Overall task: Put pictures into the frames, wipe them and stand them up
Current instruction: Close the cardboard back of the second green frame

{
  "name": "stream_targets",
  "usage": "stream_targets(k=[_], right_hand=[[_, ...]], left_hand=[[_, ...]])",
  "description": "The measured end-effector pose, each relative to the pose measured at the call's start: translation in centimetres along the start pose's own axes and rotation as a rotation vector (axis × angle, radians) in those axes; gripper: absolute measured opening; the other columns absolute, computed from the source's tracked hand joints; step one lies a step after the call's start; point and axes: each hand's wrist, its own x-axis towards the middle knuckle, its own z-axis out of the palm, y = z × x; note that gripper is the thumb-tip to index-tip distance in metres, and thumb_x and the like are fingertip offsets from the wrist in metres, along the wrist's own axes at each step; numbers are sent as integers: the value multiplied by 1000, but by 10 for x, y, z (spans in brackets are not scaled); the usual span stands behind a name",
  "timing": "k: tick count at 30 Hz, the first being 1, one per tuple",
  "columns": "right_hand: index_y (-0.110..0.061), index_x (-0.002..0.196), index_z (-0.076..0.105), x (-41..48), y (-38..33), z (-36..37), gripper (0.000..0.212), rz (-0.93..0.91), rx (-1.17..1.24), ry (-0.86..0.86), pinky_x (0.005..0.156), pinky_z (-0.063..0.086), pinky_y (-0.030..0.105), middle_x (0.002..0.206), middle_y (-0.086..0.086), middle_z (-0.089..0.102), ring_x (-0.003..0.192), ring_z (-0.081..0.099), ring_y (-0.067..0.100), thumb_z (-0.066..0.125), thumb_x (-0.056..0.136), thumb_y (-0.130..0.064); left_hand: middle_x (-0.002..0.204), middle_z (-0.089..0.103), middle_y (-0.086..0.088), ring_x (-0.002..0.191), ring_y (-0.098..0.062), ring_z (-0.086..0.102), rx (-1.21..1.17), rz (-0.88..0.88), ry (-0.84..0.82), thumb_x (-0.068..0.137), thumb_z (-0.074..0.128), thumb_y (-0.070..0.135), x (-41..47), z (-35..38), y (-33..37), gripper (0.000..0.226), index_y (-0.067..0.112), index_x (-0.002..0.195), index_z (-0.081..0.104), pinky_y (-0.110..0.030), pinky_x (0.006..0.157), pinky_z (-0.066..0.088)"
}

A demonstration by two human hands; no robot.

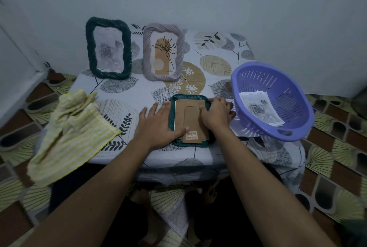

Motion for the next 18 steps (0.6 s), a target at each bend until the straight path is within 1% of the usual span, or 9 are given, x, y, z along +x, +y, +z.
stream_targets(k=[6,14,18], right_hand=[[-18,133,54,1,-2,2,43,23,-3,30,111,24,49,145,6,42,137,30,31,56,97,-43],[-17,132,56,4,-4,1,41,18,-8,4,112,23,49,147,6,39,137,28,31,58,97,-39],[-19,126,60,3,-6,2,33,12,18,14,111,22,49,146,4,40,136,28,30,58,97,-34]], left_hand=[[166,16,4,152,-22,10,2,0,-2,71,18,97,0,0,0,116,21,158,10,-52,121,6],[166,16,3,152,-22,10,2,3,-8,70,17,97,1,0,0,116,22,158,9,-53,121,6],[166,17,3,152,-22,11,-5,0,0,71,19,96,1,0,0,115,23,158,10,-53,121,6]])
